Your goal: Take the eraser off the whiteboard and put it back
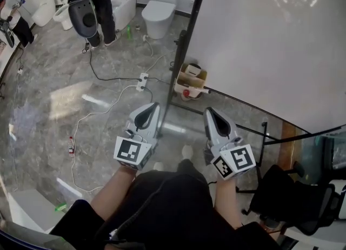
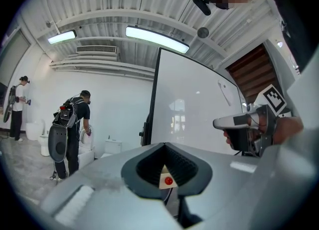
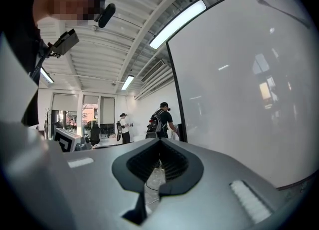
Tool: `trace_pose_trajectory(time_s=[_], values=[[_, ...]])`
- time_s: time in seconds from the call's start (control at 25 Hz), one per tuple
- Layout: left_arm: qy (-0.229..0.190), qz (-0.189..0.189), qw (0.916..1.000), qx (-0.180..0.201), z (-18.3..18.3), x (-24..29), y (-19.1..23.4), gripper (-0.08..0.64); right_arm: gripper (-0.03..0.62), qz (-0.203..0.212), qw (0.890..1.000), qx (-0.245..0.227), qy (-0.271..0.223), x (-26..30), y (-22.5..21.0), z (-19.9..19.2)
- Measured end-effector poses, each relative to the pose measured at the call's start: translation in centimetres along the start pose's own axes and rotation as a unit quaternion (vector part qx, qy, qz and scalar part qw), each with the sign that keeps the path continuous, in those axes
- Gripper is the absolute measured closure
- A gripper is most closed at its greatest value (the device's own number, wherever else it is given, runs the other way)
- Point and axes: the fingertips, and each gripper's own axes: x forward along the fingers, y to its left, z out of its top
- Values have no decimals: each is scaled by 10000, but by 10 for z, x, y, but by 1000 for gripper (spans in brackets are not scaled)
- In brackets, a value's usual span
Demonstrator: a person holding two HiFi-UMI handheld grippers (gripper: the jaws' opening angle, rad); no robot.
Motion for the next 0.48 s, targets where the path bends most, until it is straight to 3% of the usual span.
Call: trace_pose_trajectory(time_s=[0.48], values=[[158, 205, 9995, 161, -3, 70, -9, 555, 583, 378, 9993, -58, -7, 33, -60, 16]])
